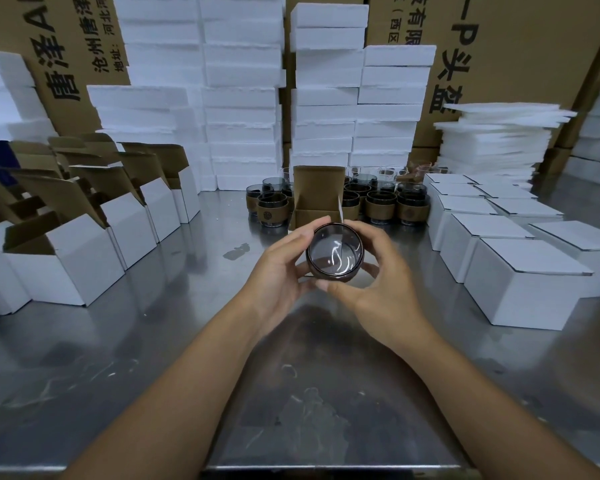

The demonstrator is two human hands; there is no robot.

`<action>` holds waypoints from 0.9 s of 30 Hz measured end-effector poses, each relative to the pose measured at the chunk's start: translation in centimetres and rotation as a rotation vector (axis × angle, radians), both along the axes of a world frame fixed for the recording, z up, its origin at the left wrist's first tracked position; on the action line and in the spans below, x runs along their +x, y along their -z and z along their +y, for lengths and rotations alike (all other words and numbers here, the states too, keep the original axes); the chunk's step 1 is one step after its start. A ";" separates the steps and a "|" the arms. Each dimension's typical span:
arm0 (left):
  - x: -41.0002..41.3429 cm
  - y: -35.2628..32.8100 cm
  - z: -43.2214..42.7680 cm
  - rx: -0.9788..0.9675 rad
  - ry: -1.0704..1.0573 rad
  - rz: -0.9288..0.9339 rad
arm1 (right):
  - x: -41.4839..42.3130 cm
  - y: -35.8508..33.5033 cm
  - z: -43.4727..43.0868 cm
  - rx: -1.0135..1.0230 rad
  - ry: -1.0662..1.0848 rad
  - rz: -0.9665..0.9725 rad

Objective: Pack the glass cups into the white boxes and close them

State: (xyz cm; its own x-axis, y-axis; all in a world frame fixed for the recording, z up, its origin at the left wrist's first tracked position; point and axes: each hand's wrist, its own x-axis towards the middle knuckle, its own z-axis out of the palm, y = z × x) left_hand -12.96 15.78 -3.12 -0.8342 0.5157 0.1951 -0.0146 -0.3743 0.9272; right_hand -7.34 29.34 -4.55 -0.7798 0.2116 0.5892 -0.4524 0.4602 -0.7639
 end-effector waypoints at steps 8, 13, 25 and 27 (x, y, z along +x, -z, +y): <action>0.1 0.1 0.3 -0.150 0.021 0.066 | 0.2 -0.9 0.2 -0.346 -0.085 -0.070; 0.3 0.3 0.5 -0.181 -0.012 0.112 | 0.2 -1.4 0.2 -0.522 -0.161 -0.281; 0.3 0.3 0.8 -0.295 -0.120 0.067 | 0.1 -1.6 0.1 -0.551 -0.215 -0.513; 0.4 0.2 0.8 -0.293 -0.121 0.073 | 0.2 -1.7 0.1 -0.551 -0.206 -0.507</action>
